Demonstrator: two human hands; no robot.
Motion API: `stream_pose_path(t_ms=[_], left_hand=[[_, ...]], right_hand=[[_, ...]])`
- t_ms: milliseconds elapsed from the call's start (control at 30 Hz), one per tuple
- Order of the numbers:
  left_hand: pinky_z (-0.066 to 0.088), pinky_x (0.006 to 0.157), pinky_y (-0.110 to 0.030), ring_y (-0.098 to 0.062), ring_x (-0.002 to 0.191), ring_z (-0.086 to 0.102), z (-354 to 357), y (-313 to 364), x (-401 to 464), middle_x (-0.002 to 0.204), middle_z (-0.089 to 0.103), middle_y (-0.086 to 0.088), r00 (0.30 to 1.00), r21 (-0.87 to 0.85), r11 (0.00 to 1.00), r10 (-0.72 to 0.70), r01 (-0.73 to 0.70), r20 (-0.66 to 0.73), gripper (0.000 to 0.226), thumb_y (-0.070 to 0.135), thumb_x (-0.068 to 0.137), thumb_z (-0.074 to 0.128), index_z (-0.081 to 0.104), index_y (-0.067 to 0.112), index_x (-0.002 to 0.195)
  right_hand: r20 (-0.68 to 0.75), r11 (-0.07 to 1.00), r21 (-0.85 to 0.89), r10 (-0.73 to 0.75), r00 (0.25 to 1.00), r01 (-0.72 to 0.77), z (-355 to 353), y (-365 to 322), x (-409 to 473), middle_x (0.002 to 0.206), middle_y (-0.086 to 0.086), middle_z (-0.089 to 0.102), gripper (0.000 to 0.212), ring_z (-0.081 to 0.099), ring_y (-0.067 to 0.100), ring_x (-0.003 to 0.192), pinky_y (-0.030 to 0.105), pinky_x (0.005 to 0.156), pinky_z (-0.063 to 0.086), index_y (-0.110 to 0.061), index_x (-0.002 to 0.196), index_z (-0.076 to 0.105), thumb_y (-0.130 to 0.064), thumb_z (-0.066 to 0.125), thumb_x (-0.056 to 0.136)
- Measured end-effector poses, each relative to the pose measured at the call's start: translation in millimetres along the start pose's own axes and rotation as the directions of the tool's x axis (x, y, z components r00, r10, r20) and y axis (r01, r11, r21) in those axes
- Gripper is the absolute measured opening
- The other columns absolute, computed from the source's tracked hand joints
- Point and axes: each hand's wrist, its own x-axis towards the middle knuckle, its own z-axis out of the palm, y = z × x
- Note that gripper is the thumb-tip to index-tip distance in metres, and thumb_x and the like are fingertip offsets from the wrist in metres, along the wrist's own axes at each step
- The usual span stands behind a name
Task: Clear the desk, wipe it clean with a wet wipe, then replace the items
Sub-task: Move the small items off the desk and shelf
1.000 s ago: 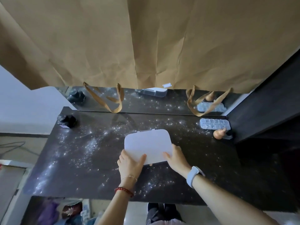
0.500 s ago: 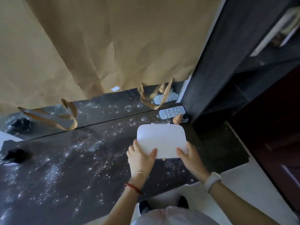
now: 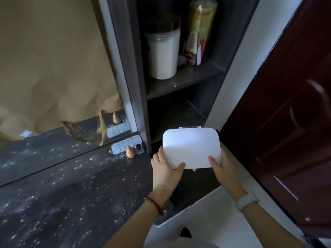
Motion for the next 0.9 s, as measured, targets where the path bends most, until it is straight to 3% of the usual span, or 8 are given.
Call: stream_pose_path(t_ms=[167, 300, 467, 533, 633, 700, 800, 900], left_hand=[[0.027, 0.105, -0.041, -0.030, 0.126, 0.028, 21.2, 36.7, 56.5, 0.137, 0.033, -0.014, 0.986, -0.058, 0.991, -0.129, 0.123, -0.108, 0.085, 0.031, 0.077, 0.069, 0.018, 0.008, 0.141], [0.028, 0.108, -0.043, -0.033, 0.129, 0.027, 30.5, 35.4, 82.8, 0.142, 0.034, -0.014, 0.965, -0.128, 0.976, -0.199, 0.178, -0.169, 0.084, 0.029, 0.078, 0.068, 0.018, 0.008, 0.142], [0.025, 0.108, -0.031, -0.028, 0.132, 0.029, 43.9, 36.4, 96.5, 0.146, 0.027, -0.013, 0.958, -0.162, 0.973, -0.196, 0.164, -0.208, 0.074, 0.017, 0.084, 0.064, 0.021, 0.005, 0.142], [0.026, 0.108, -0.029, -0.028, 0.131, 0.032, 49.1, 39.0, 101.7, 0.145, 0.026, -0.015, 0.952, -0.175, 0.975, -0.179, 0.138, -0.248, 0.069, 0.010, 0.084, 0.062, 0.024, 0.004, 0.141], [0.031, 0.109, -0.035, -0.031, 0.131, 0.032, 53.7, 40.4, 112.9, 0.145, 0.023, -0.015, 0.962, -0.201, 0.972, -0.168, 0.125, -0.213, 0.069, 0.003, 0.084, 0.058, 0.021, 0.004, 0.142], [0.026, 0.110, -0.029, -0.029, 0.135, 0.026, 52.6, 42.3, 121.2, 0.150, 0.014, -0.012, 0.978, -0.204, 0.970, -0.161, 0.132, -0.132, 0.073, 0.003, 0.086, 0.056, 0.012, 0.007, 0.144], [0.026, 0.102, -0.021, -0.026, 0.137, 0.023, 46.1, 46.0, 129.9, 0.154, 0.001, -0.008, 0.987, -0.152, 0.975, -0.162, 0.160, -0.002, 0.081, 0.008, 0.087, 0.056, -0.001, 0.010, 0.145], [0.033, 0.103, -0.030, -0.029, 0.134, 0.030, 41.3, 44.9, 126.7, 0.155, 0.002, -0.008, 0.990, -0.060, 0.988, -0.140, 0.140, 0.005, 0.082, 0.011, 0.087, 0.055, -0.002, 0.012, 0.145]], right_hand=[[0.049, 0.994, -0.037, -0.103, 0.993, 0.105, -15.2, -24.1, 85.1, 0.111, 0.009, 0.056, 0.030, 0.054, 0.016, 0.097, 0.017, 0.071, 0.045, -0.006, 0.120, 0.049, -0.015, 0.052, 0.092], [0.150, 0.992, -0.103, -0.061, 0.987, 0.077, -6.3, -30.7, 127.2, 0.113, 0.013, 0.055, 0.031, 0.054, 0.024, 0.103, 0.030, 0.083, 0.043, -0.003, 0.120, 0.047, -0.017, 0.052, 0.092], [0.156, 0.953, -0.213, -0.183, 0.971, 0.214, 11.3, -24.1, 149.6, 0.138, 0.017, 0.036, 0.054, 0.043, 0.030, 0.125, 0.028, 0.099, 0.038, -0.007, 0.138, 0.034, -0.008, 0.056, 0.089], [0.150, 0.882, -0.306, -0.326, 0.933, 0.357, 17.7, -18.2, 145.3, 0.146, 0.018, 0.025, 0.055, 0.030, 0.032, 0.135, 0.025, 0.101, 0.035, -0.008, 0.138, 0.037, -0.004, 0.057, 0.087], [0.256, 0.673, -0.532, -0.451, 0.855, 0.515, 24.4, -4.8, 143.5, 0.150, 0.020, 0.023, 0.063, 0.018, 0.039, 0.140, 0.044, 0.104, 0.037, -0.009, 0.139, 0.036, -0.002, 0.060, 0.081], [0.336, 0.558, -0.648, -0.401, 0.852, 0.518, 24.3, -2.9, 146.2, 0.154, 0.019, 0.012, 0.075, 0.009, 0.039, 0.142, 0.052, 0.111, 0.028, -0.011, 0.146, 0.019, -0.008, 0.059, 0.083], [0.391, 0.470, -0.742, -0.276, 0.878, 0.479, 23.3, -6.7, 149.7, 0.155, 0.012, -0.014, 0.080, -0.010, 0.033, 0.143, 0.047, 0.117, 0.012, -0.016, 0.147, -0.009, -0.018, 0.047, 0.089], [0.357, 0.495, -0.745, -0.269, 0.895, 0.446, 22.7, -15.2, 143.3, 0.155, 0.012, -0.013, 0.078, -0.009, 0.032, 0.143, 0.045, 0.117, 0.011, -0.017, 0.147, -0.008, -0.019, 0.046, 0.090]])
